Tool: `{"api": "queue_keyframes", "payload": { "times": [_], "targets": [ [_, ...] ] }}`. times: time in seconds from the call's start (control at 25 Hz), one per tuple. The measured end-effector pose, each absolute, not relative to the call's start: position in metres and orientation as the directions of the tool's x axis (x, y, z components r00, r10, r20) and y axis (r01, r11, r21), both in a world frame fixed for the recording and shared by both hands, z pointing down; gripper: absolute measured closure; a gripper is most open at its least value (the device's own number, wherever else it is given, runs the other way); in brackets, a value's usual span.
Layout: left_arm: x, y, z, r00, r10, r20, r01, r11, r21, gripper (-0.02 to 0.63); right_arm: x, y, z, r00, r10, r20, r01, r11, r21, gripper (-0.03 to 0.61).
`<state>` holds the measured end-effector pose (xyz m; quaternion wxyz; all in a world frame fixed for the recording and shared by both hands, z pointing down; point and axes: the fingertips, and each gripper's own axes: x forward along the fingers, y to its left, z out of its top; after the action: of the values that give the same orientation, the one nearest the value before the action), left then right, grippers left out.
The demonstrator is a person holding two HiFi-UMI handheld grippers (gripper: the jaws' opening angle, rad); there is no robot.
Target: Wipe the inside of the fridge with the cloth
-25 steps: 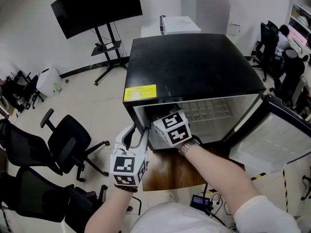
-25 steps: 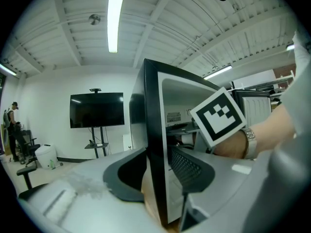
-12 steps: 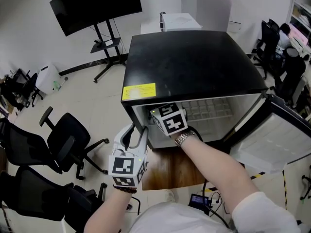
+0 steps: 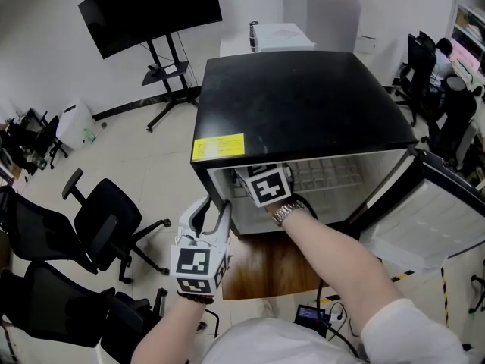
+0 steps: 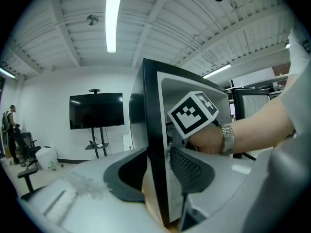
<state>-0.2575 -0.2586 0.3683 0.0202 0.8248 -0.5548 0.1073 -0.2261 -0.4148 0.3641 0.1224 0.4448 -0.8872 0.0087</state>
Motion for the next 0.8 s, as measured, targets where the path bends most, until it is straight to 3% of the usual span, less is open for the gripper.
{"api": "queue_keyframes", "payload": {
  "times": [0.8],
  "targets": [
    [-0.26,-0.259,0.37,0.352,-0.914,0.203,-0.923,-0.375,-0.09,0.471,-0.157,-0.443,0.371,-0.382,-0.877,0.291,-0.895,0.429,0.119,0.485]
  ]
}}
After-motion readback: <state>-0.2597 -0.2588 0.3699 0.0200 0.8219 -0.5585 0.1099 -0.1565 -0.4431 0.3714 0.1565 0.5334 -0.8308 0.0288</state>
